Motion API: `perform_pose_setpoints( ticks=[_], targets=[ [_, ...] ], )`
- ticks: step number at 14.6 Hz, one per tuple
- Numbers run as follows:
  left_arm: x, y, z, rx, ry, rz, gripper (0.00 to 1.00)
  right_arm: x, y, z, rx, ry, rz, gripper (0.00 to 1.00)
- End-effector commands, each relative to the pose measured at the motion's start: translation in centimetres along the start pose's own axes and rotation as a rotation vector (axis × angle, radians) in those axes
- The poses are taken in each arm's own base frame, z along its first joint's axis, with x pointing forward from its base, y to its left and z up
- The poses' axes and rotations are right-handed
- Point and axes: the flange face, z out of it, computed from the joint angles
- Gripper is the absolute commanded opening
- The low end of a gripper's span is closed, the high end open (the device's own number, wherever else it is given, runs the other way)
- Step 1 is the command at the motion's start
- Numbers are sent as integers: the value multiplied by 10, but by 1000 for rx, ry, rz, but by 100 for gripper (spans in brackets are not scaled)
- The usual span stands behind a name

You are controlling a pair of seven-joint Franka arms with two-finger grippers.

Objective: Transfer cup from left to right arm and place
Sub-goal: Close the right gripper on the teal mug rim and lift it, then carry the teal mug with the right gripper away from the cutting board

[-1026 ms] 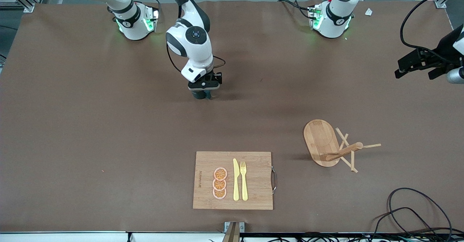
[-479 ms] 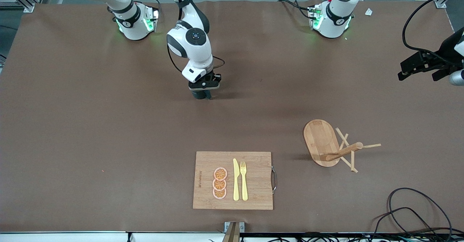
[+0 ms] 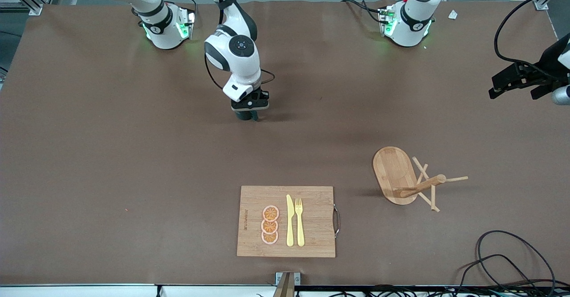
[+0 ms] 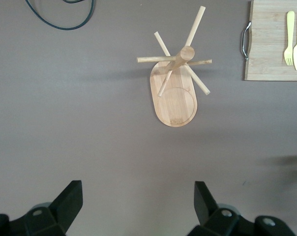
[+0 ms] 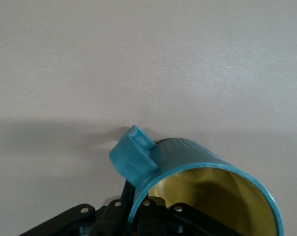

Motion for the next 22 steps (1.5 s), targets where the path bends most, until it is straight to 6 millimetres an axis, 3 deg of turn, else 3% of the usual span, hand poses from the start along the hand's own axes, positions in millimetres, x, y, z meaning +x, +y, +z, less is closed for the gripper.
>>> perform_pose_setpoints(
  ticks=[1,3,6,12,14,16,19,22],
  targets=[
    [-2,0,-3,14,11,-2,100,19,12,-36,-36,-20,-11,0],
    [-2,0,-3,14,11,-4,100,29,27,-55,-31,-15,-22,0],
    [-2,0,-2,14,10,-4,100,48,66,-80,-30,-19,-70,0],
    [-2,0,-2,14,10,-4,100,90,142,-85,-20,-17,-88,0],
    [-2,0,-2,14,10,-4,100,107,179,-98,-10,6,-71,0],
    [-2,0,-2,14,10,-4,100,125,232,-111,-5,30,-69,0],
    [-2,0,-2,14,10,-4,100,141,300,-110,-7,47,-45,0],
    [-2,0,-2,13,10,-4,100,153,338,-104,-1,108,10,0]
  ],
)
